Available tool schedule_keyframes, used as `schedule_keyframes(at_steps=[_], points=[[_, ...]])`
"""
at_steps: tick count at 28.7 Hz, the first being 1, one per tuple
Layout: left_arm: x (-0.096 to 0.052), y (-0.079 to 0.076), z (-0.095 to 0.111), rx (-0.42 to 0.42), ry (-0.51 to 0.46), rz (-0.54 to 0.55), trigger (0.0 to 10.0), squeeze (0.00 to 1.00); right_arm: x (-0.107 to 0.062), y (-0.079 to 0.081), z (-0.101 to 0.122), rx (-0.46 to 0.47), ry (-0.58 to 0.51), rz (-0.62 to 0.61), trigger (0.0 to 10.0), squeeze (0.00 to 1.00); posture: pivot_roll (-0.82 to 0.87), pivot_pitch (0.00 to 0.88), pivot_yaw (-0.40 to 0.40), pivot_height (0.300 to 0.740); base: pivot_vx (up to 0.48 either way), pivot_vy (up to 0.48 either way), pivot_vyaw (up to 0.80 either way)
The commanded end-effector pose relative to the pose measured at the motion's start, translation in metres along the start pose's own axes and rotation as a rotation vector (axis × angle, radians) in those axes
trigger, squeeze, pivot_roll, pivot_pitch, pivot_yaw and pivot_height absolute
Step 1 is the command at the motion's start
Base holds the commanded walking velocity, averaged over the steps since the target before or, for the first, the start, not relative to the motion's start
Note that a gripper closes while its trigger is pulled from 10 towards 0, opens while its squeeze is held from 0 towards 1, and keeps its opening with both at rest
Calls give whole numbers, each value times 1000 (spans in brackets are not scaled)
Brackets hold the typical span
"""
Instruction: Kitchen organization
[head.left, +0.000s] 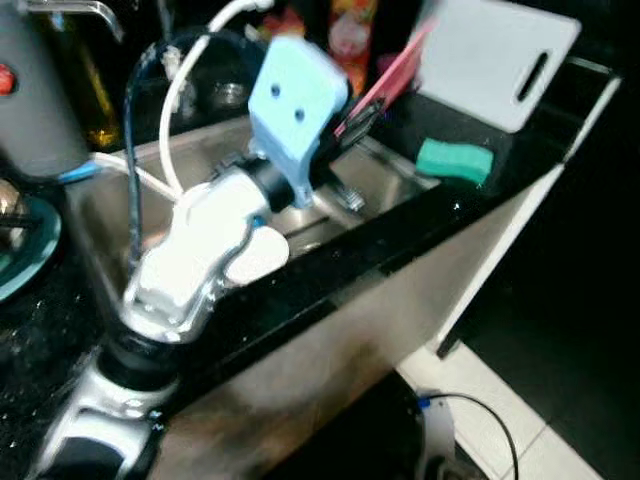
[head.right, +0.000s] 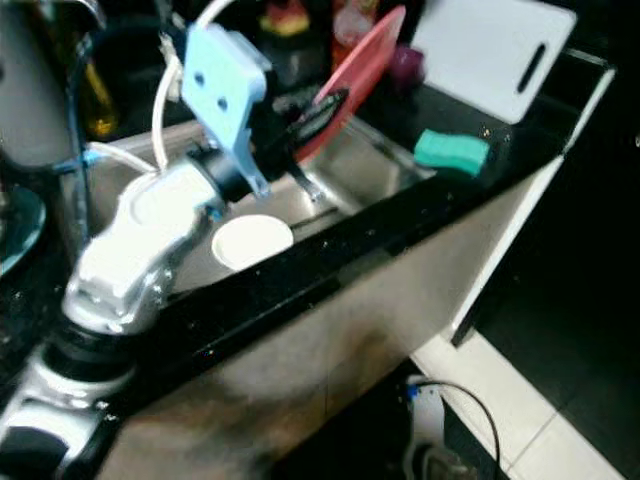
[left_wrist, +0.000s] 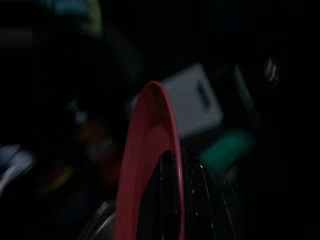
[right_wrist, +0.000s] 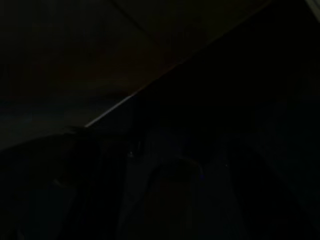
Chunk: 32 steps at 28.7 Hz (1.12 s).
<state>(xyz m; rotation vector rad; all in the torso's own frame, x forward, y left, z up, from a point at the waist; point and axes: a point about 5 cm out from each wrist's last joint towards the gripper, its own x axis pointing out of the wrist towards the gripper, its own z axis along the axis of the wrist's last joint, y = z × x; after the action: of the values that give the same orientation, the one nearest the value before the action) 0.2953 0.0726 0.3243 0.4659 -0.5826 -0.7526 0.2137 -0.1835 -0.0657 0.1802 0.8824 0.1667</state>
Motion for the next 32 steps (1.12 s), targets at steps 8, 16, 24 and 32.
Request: schedule_keyframes(at_steps=[8, 16, 24, 32], points=[[-18, -13, -37, 122, 282, -227, 10000, 0, -2, -3, -11, -1, 50, -25, 10000, 0, 50, 49, -10, 740, 0, 0, 0], [-34, -4, -71, 169, 488, -227, 10000, 0, -2, -4, -12, -3, 56, -32, 10000, 0, 43, 51, -7, 740, 0, 0, 0], [-37, -4, -90, 77, 550, -204, 10000, 0, -3, -5, -11, -12, 58, -34, 10000, 0, 40, 67, -13, 740, 0, 0, 0], [-36, -8, -101, -30, 541, -186, 10000, 0, -3, -6, -11, -15, 58, -40, 10000, 0, 25, 75, -9, 740, 0, 0, 0]])
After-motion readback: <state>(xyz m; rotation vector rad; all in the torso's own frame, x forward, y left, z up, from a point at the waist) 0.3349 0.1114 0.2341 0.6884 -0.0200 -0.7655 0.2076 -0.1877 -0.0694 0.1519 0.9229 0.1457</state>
